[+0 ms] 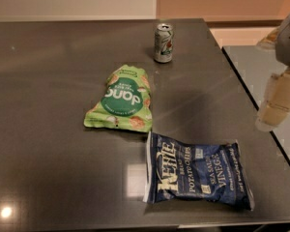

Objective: Pick green rice chip bag

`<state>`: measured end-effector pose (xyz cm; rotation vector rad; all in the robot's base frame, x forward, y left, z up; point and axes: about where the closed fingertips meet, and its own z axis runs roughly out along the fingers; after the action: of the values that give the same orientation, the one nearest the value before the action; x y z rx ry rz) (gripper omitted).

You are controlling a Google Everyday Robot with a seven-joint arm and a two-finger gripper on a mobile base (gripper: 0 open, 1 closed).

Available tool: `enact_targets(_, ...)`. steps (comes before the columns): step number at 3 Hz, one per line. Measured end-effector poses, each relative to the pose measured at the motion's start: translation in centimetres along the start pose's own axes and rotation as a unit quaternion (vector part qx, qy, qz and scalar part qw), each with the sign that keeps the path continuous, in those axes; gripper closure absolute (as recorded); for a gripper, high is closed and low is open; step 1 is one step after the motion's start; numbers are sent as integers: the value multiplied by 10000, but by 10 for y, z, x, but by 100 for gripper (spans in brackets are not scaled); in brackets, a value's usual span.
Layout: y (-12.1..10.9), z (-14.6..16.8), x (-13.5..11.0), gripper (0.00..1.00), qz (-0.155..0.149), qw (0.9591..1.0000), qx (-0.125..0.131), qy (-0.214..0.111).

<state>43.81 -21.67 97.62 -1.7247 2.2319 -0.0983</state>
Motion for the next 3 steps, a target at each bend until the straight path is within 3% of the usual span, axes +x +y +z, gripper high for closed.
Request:
enact_targets(1, -10, 4, -16, 0, -372, 9993, -11, 5)
enact_targets(2, -40, 15, -62, 0, -1393, 9902, -34, 10)
enact_targets(3, -57, 23, -97, 0, -2101, 9777, -13, -7)
